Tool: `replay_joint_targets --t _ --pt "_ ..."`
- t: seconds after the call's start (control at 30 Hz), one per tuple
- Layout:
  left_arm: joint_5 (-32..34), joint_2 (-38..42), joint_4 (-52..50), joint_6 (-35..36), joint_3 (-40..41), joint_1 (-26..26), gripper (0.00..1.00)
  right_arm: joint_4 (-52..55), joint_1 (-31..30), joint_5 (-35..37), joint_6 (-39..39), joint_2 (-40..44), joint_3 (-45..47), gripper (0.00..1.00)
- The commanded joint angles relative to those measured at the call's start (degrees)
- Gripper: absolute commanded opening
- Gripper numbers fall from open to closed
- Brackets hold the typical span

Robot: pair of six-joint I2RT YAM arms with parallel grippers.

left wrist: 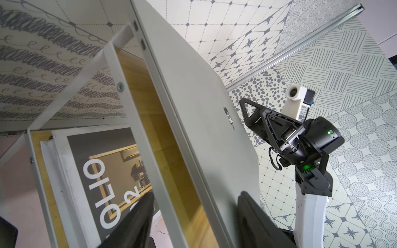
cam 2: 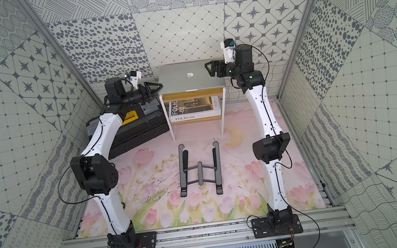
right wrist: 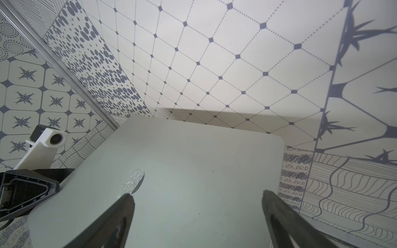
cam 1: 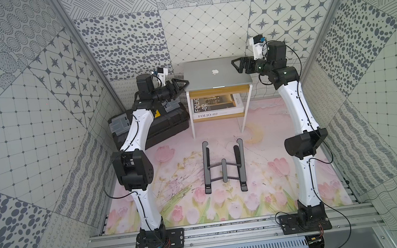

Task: Close the laptop lid and set it aside
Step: Place the laptop on the shelf, then reset both arms

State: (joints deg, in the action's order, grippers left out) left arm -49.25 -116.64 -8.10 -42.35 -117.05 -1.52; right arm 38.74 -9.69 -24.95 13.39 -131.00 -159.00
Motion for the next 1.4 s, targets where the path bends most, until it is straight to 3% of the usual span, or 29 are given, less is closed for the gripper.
replay_joint_targets --t 0.0,0.37,0.5,0.6,0.73,0.87,0.97,1.13,1.27,1.37 --pt "1.17 2.41 -4.08 0.23 -0.22 1.54 0.81 -2.79 -0.15 0.23 -1.10 3.80 -0.35 0.97" --pt "6.27 11.70 -0.26 1.09 -1.45 2.58 0.96 -2.80 -0.24 0.22 0.55 13.13 4.49 0.97" --pt "9.77 17.83 -0.46 6.36 0.60 1.82 0.97 -2.80 -0.68 1.21 0.26 19.70 12.39 0.97" --pt "14.22 25.34 -0.49 13.29 6.42 0.31 0.98 -2.91 -2.85 2.66 -2.82 27.24 21.20 0.97" --pt "23.57 38.21 2.20 25.85 19.47 -4.68 0.99 -3.01 -8.01 10.49 -8.65 38.22 35.09 0.97" --pt "28.35 50.82 12.95 33.66 37.96 -7.79 0.99 -7.55 -11.73 15.91 -11.18 49.61 51.99 0.97" --pt "29.81 60.16 21.68 37.68 51.23 -7.93 0.99 -19.47 -12.52 17.06 -12.11 60.99 71.48 0.97" --pt "39.29 74.05 34.11 44.76 74.67 -7.94 0.99 -53.15 -12.52 19.42 -14.48 81.09 108.97 0.97" --pt "48.46 82.01 40.18 45.73 90.24 -7.97 0.98 -68.09 -12.54 24.88 -16.05 90.01 127.62 0.97" --pt "54.59 83.72 48.46 47.18 100.91 -7.90 0.98 -73.30 -12.54 31.73 -18.72 91.53 135.56 0.97"
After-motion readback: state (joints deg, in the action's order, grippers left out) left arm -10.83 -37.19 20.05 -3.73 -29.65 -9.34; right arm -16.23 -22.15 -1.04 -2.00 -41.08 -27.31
